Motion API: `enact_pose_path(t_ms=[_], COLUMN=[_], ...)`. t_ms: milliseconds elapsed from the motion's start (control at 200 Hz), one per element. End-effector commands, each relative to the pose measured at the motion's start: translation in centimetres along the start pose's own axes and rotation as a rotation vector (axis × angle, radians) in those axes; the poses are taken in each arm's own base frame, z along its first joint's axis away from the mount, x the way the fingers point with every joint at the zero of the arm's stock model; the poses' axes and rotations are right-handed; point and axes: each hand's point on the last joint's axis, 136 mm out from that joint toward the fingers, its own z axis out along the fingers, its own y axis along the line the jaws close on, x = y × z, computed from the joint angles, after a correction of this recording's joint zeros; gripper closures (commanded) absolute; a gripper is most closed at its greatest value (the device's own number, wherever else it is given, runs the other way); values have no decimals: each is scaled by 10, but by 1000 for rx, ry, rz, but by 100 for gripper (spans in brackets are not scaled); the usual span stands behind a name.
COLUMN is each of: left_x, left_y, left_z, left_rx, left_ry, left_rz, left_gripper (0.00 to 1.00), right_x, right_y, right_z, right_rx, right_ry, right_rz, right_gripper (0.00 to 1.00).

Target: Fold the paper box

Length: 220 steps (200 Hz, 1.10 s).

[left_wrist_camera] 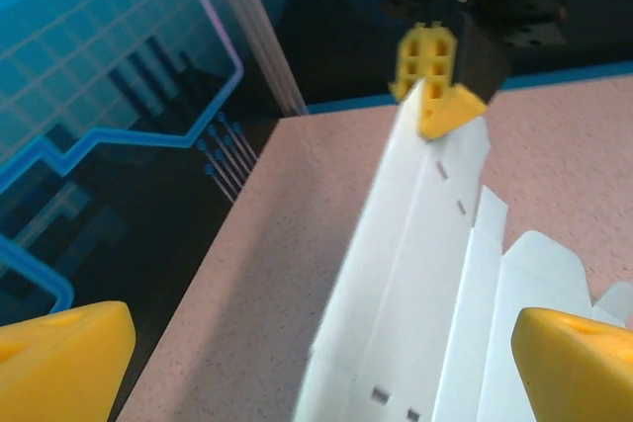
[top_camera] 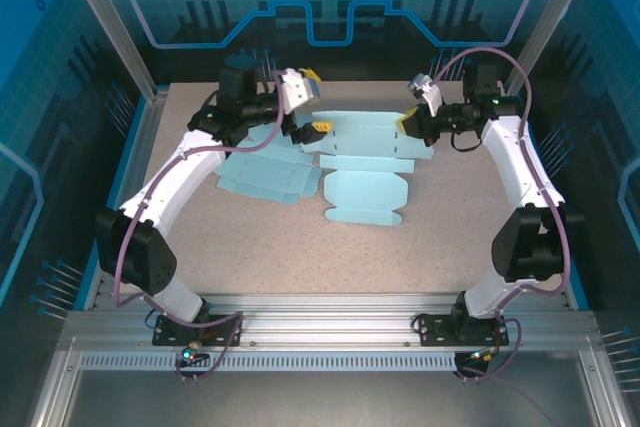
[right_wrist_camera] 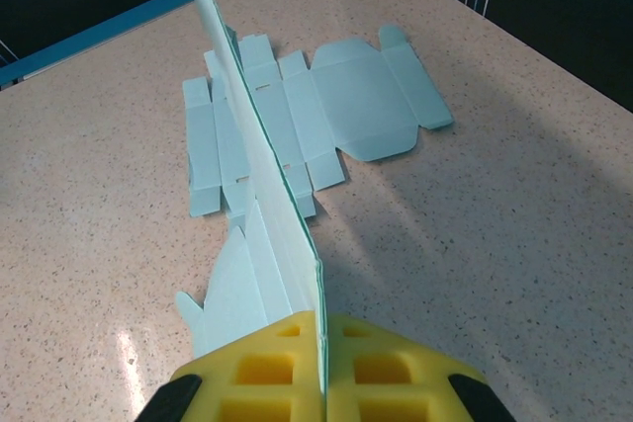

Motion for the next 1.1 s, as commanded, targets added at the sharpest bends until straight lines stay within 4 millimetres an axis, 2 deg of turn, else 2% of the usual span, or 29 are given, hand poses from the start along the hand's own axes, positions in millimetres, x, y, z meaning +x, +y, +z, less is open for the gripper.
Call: enact_pose_path(t_ms=[0,145,300,405,515,640,790,975,1046,1096], left_x=[34,32,41,47,50,48,50,54,57,57], left_y=[-13,-22,-34,-33,-30,-27,-24,-25,-25,-27], left_z=[20,38,57,64,67,67,68,69,70,71], left_rx=[71,151,186,177,165,152,137,128,125,125], left_ry=[159,190,241,265,271,266,269,275,274,266], left_rz=[5,0,50,55,51,53,52,46,47,50], left_gripper=[2,10,21,34,49,53,72,90,94,95], right_x=[-11,-11,-13,-14,-13,-11,-8,-3,2,3], right_y=[15,23,27,30,30,28,27,24,22,22], right_z=[-2,2,3,5,6,9,12,16,18,19], right_rx=[1,7,-2,-9,-9,-10,-19,-23,-23,-20], right_ry=[-13,2,-4,0,5,12,16,33,43,44], right_rz=[-51,-79,-86,-90,-95,-89,-77,-59,-39,-20], right_gripper=[100,100,100,100,100,100,100,100,100,92])
